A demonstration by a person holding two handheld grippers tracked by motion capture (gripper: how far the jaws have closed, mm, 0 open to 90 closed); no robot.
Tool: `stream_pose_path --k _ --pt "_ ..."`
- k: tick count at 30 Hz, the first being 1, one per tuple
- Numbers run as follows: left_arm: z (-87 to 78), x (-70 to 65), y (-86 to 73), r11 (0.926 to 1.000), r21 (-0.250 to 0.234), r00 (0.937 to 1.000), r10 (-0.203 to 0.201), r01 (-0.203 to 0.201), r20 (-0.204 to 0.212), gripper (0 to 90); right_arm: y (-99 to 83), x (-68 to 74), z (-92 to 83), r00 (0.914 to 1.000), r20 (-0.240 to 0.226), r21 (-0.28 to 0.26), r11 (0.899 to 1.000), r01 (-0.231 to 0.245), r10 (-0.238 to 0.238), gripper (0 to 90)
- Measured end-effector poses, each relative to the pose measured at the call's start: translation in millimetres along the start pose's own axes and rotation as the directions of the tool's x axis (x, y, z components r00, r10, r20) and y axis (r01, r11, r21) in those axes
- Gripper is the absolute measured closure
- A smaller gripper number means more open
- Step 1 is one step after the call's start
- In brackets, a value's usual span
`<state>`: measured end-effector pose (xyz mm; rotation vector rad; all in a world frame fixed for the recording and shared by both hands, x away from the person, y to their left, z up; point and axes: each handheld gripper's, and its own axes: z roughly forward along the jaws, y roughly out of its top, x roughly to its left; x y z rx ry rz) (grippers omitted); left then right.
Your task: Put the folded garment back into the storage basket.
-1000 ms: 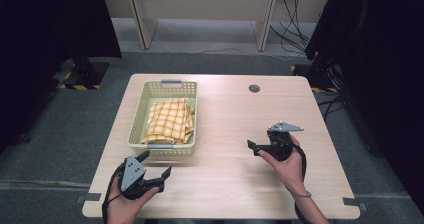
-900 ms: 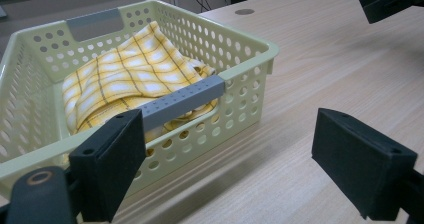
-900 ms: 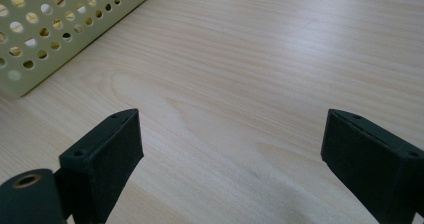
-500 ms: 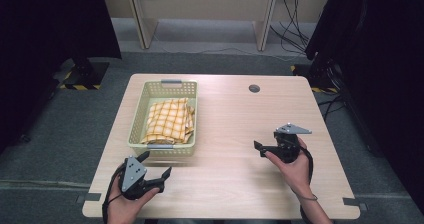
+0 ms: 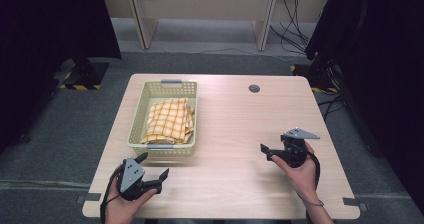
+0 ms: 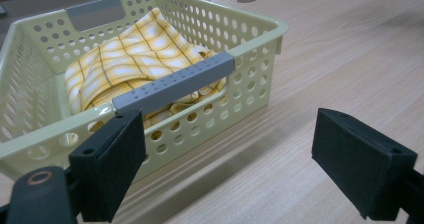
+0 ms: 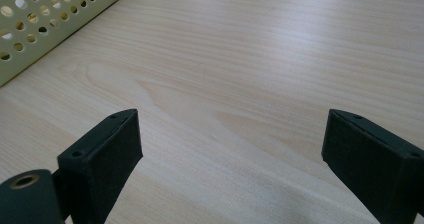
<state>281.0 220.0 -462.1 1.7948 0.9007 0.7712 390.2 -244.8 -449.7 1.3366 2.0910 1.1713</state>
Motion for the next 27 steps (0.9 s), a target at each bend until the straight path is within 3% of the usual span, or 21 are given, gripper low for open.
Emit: stream_pose_path --k 16,27 --pt "5.7 5.8 -7.6 0.9993 0.033 0.9997 0.02 -0.02 -0.01 13.4 -7.6 -6.6 -8.4 0.9998 0.016 0.002 1.0 -0.009 0.009 10.0" --pt "9.5 11.1 -15.5 0.9989 0.045 0.9996 0.014 -0.013 -0.025 13.6 -13.4 -11.6 -16.5 0.9994 0.027 -0.004 1.0 -0.022 0.022 10.0"
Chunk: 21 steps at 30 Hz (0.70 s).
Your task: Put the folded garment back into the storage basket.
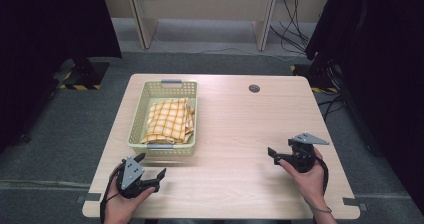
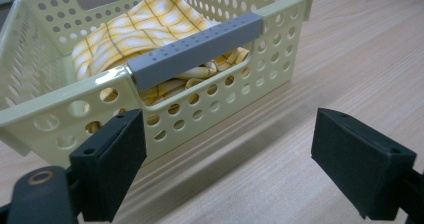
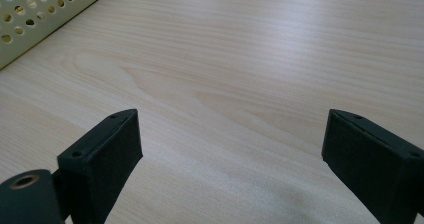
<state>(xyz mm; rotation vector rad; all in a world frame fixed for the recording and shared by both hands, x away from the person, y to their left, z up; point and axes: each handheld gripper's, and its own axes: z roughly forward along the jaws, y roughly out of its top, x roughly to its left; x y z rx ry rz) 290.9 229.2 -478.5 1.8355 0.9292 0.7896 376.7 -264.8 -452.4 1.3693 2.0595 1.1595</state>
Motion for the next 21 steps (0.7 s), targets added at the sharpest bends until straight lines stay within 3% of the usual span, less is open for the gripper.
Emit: stream_pose_path --k 21 --pt "5.1 1.4 -5.2 0.9998 0.019 0.9999 -0.009 0.009 -0.005 13.7 -14.1 -4.0 -8.7 0.9998 0.008 -0.002 1.0 -0.017 0.017 10.0"
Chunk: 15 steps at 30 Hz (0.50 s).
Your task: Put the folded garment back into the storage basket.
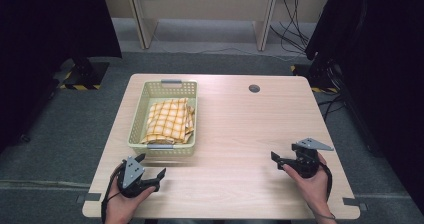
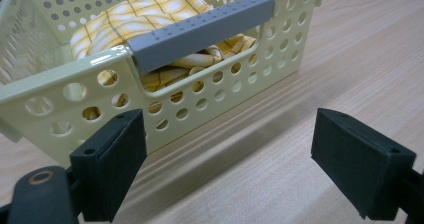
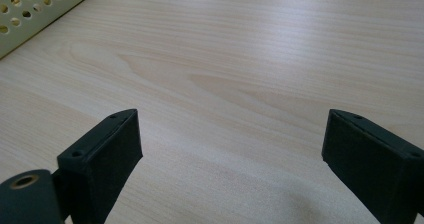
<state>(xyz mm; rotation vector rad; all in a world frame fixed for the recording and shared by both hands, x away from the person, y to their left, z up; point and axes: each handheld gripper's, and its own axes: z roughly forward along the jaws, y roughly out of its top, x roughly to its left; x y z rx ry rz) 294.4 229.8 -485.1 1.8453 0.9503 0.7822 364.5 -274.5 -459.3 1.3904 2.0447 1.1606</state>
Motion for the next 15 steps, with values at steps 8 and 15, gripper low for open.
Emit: stream_pose_path --k 8,15 --pt "0.2 -0.4 0.1 1.0 0.004 1.0 0.005 -0.005 -0.004 13.7 -4.8 -1.7 -1.6 0.9999 0.005 -0.004 1.0 -0.01 0.01 9.9" --pt "0.4 -0.6 0.2 1.0 0.004 1.0 0.003 -0.003 -0.004 13.7 -8.6 -2.9 -1.4 0.9998 0.007 -0.003 1.0 -0.016 0.016 9.9"
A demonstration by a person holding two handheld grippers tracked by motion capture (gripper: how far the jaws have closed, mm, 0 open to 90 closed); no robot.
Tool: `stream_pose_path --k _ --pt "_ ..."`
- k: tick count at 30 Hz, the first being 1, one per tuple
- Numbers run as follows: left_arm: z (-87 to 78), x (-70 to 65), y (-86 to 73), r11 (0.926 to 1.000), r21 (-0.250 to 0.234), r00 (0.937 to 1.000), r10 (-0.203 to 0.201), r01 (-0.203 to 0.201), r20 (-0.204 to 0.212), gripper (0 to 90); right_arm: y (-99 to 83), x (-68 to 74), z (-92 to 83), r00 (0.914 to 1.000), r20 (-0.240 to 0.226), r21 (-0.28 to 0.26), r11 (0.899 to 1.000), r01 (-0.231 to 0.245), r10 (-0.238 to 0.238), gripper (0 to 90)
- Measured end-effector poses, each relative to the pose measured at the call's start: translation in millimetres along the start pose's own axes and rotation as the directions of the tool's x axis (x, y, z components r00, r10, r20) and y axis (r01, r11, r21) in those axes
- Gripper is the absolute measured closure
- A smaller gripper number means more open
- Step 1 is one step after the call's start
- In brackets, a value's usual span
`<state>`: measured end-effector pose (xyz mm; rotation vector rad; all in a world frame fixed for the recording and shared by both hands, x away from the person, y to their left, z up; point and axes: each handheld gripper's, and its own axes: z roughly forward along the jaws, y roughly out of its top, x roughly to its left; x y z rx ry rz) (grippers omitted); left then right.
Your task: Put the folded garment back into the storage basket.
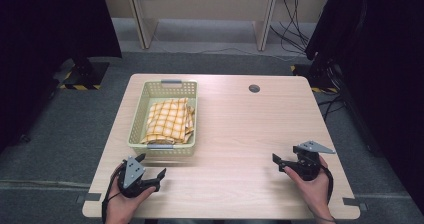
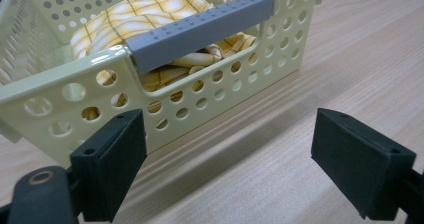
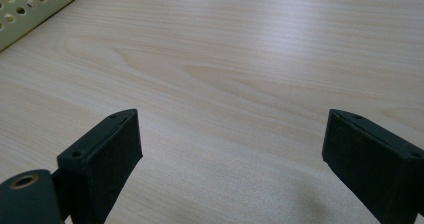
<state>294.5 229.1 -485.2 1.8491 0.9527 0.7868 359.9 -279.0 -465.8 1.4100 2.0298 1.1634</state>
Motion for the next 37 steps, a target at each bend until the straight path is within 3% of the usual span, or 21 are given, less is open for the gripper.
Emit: stream_pose_path --k 31,37 --pt "-1.3 0.3 -0.5 0.9999 -0.009 0.9998 -0.007 0.007 -0.018 13.2 -9.1 -5.4 7.5 0.9997 0.011 0.027 0.999 -0.022 0.022 9.7" --pt "-2.0 1.7 -1.0 0.9994 -0.017 0.9991 -0.03 0.029 -0.031 10.8 -8.8 -5.4 8.0 0.9998 0.008 0.03 0.999 -0.021 0.021 9.6"
